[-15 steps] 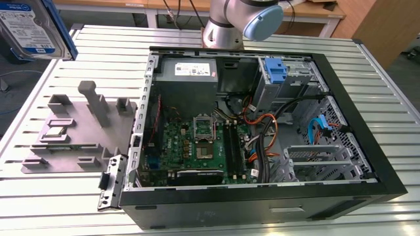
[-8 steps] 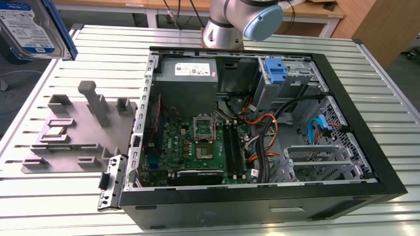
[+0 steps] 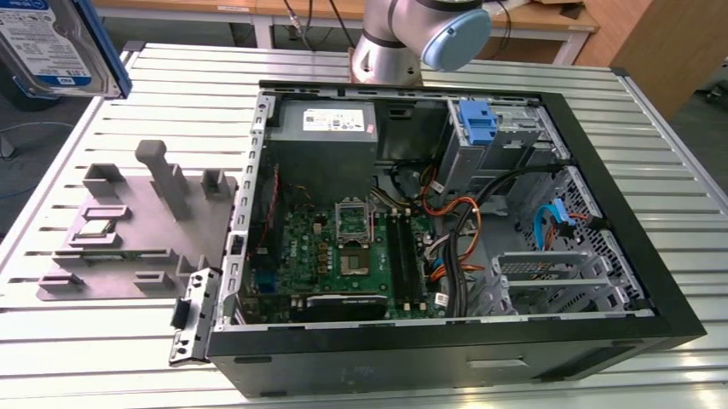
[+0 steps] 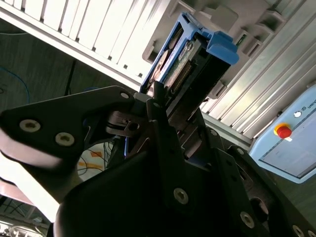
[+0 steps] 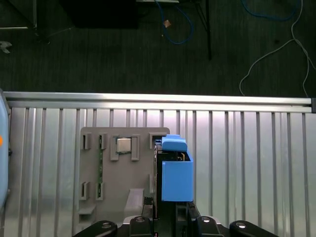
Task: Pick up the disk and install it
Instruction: 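Pick up the disk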
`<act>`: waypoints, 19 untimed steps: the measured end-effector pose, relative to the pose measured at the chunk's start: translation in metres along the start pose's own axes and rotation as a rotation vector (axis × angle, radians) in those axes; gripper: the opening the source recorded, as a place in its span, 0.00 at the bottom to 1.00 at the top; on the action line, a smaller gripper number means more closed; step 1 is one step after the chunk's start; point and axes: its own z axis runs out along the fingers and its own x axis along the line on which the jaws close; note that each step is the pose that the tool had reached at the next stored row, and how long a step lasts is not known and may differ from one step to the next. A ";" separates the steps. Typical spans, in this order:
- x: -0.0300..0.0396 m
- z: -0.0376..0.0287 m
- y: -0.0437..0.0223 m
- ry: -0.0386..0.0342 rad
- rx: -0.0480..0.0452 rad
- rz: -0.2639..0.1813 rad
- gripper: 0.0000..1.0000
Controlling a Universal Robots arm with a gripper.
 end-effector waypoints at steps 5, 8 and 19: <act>-0.0003 -0.0047 0.0003 0.0000 0.0000 0.000 0.35; -0.0003 -0.0057 0.0003 0.0000 0.0001 0.000 0.35; -0.0004 -0.0086 -0.0017 0.0000 -0.0001 0.000 0.35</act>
